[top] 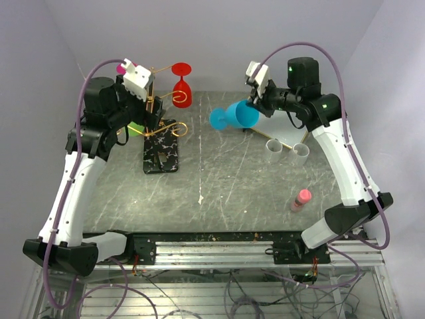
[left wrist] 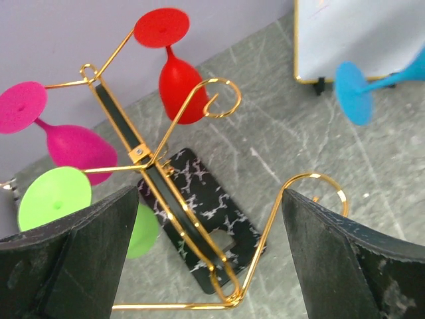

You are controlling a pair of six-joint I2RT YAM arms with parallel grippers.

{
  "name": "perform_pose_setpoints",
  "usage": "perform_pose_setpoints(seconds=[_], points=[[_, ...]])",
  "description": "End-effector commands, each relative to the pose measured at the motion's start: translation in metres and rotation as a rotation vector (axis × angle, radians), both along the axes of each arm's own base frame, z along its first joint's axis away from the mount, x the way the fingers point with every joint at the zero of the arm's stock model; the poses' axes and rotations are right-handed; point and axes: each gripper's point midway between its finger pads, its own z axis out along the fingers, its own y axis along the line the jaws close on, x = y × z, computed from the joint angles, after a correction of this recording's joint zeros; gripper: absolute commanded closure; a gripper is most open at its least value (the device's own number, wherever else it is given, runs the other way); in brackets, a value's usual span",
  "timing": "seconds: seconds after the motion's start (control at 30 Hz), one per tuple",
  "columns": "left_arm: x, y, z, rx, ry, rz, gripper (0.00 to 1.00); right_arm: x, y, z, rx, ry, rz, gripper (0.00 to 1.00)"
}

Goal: Place the wine glass upside down on the wine glass rack

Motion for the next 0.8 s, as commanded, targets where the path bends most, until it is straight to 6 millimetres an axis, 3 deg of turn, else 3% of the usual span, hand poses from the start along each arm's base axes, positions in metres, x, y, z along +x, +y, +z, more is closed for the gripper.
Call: perform_pose_setpoints(seconds=[0.0, 0.13, 0.3, 0.43, 0.63, 0.77], points=[[0.001, -0.028, 0.042, -0.186, -0.038, -0.058, 0.02, 0.018, 0.0, 0.072, 0.235, -0.134, -0.152, 1.0], [0.004, -0.053, 0.052, -0.361, 0.054, -0.12, 0.03, 0.018, 0.005, 0.097, 0.329, -0.133, -0.166, 1.0], [0.002, -0.084, 0.056, -0.53, 0.169, -0.227, 0.07, 0.013, 0.01, 0.111, 0.409, -0.095, -0.164, 1.0], [0.004, -0.107, 0.046, -0.607, 0.261, -0.27, 0.1, 0.004, 0.018, 0.118, 0.457, -0.056, -0.122, 1.0], [0.01, -0.12, 0.029, -0.627, 0.333, -0.274, 0.14, -0.002, 0.025, 0.117, 0.481, -0.018, -0.081, 1.0], [0.011, -0.126, 0.023, -0.624, 0.351, -0.28, 0.22, -0.007, 0.028, 0.118, 0.489, -0.006, -0.059, 1.0]])
